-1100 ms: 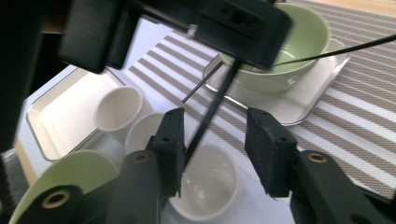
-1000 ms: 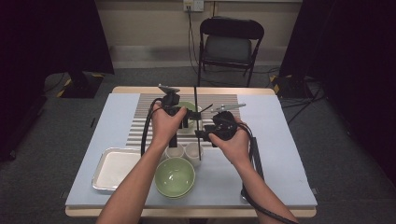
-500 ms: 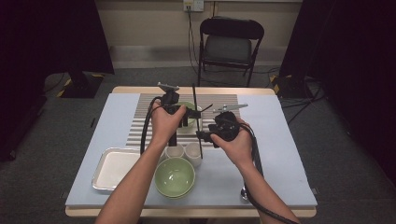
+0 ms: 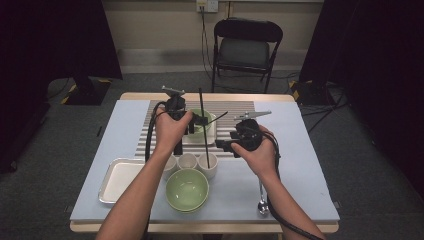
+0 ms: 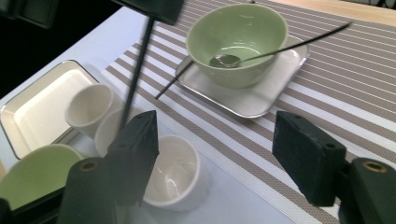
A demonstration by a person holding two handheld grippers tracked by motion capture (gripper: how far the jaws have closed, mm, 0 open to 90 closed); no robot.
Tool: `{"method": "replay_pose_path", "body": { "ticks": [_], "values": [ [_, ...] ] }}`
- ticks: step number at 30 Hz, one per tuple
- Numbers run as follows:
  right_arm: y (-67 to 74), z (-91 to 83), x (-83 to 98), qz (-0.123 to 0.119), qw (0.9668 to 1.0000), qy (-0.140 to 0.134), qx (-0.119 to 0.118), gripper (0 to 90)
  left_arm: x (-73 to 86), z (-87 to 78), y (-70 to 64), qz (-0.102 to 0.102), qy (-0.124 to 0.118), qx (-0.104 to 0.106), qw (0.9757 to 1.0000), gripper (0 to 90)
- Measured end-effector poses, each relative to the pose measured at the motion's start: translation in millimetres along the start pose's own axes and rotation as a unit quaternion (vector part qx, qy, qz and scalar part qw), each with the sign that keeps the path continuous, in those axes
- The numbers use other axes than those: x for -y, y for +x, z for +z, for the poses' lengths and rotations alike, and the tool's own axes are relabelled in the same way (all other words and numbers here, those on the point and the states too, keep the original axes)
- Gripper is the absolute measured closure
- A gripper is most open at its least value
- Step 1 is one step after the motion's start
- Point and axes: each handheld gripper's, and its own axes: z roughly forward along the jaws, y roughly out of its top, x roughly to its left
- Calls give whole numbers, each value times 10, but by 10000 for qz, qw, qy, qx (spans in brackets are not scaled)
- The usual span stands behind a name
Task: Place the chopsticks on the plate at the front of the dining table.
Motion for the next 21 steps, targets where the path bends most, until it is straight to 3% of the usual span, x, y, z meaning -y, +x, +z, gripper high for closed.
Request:
{"method": "replay_pose_path", "body": {
  "ticks": [21],
  "values": [
    [-453,-175,293,290,9985,25,462,256,-15,-196,161,-92,86,-183,9998,860]
  ]
}}
